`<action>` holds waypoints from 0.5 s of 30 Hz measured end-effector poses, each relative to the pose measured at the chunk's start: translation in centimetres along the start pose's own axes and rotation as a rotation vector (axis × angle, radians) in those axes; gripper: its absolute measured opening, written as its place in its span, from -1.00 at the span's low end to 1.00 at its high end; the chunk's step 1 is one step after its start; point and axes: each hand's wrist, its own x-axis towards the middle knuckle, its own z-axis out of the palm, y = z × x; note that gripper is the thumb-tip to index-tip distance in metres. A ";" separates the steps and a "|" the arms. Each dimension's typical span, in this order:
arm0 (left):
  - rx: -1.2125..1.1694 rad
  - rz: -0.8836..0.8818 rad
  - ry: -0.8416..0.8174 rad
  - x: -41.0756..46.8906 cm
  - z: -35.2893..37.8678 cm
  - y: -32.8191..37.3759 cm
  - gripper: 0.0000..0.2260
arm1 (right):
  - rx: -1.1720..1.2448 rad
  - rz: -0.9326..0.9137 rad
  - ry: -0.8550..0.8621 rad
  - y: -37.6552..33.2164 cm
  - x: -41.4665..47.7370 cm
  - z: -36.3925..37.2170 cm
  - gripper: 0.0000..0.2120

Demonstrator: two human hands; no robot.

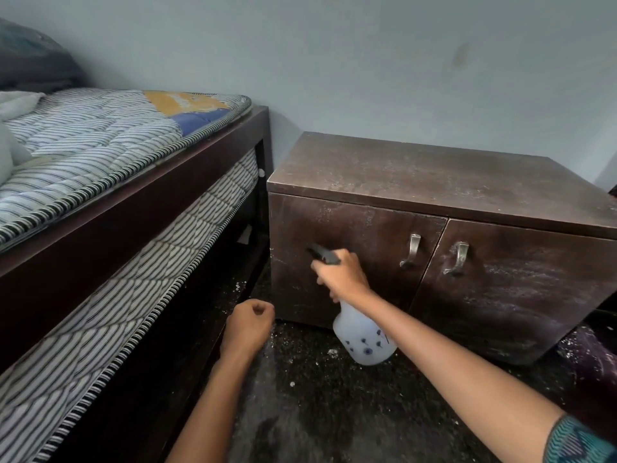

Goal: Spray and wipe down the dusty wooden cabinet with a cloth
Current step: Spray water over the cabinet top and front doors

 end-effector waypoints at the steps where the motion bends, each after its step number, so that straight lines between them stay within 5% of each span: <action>1: 0.004 0.002 -0.001 -0.1 0.1 0.0 -0.83 | 0.031 0.004 0.050 -0.7 0.1 -0.5 -0.80; 7: -0.011 0.022 -0.030 -0.2 0.7 0.3 -0.83 | 0.298 -0.059 0.096 -2.6 -0.5 -3.4 -0.87; 15: -0.077 0.062 -0.085 -0.8 2.8 1.8 -0.82 | 0.540 -0.001 0.423 1.6 -2.9 -8.5 -0.81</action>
